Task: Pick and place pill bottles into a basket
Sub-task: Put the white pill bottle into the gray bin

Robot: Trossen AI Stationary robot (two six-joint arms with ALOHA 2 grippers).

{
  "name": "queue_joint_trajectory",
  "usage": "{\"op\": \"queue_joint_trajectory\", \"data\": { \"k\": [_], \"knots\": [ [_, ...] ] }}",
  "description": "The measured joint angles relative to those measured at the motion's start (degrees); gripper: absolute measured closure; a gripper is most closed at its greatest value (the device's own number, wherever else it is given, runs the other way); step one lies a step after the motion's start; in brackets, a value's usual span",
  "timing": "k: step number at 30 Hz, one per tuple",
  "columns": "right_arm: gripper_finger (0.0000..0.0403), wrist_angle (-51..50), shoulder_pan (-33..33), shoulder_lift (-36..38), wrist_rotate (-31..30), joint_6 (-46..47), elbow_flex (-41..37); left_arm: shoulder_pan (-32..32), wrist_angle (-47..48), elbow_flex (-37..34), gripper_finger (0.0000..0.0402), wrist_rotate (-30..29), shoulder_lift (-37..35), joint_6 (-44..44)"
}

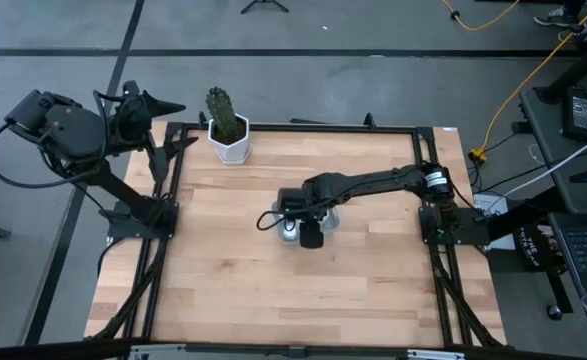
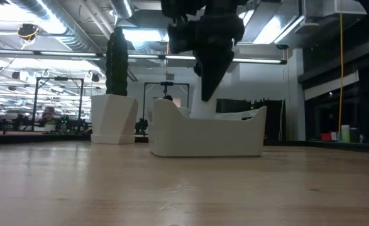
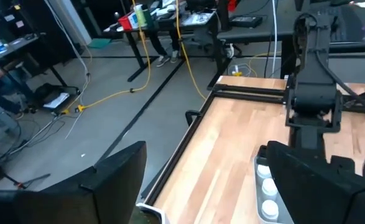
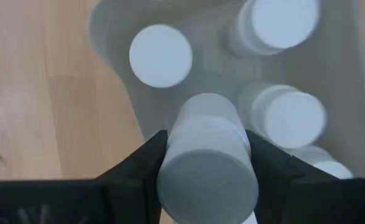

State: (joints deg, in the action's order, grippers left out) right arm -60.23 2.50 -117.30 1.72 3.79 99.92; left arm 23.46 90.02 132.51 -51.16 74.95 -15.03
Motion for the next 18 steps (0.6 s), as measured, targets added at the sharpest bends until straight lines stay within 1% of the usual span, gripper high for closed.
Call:
{"op": "queue_joint_trajectory", "data": {
  "k": [7, 14, 18],
  "knots": [
    [0.0238, -0.1, -0.2, -3.5, 1.0, -1.2, 0.0, 0.0, 0.0, 0.0, 0.0077, -0.1, -0.1, -0.1],
    [0.0238, 1.0, -1.2, -5.2, 1.0, -1.3, -0.2, 0.0, 0.0, 0.0, 0.0077, 0.0, -0.2, -0.2],
    [0.0238, 2.1, -1.4, -5.4, 1.0, -1.2, -1.9, 0.0, 0.0, 0.0, 0.0077, 0.2, -0.2, -0.2]
  ]
}}
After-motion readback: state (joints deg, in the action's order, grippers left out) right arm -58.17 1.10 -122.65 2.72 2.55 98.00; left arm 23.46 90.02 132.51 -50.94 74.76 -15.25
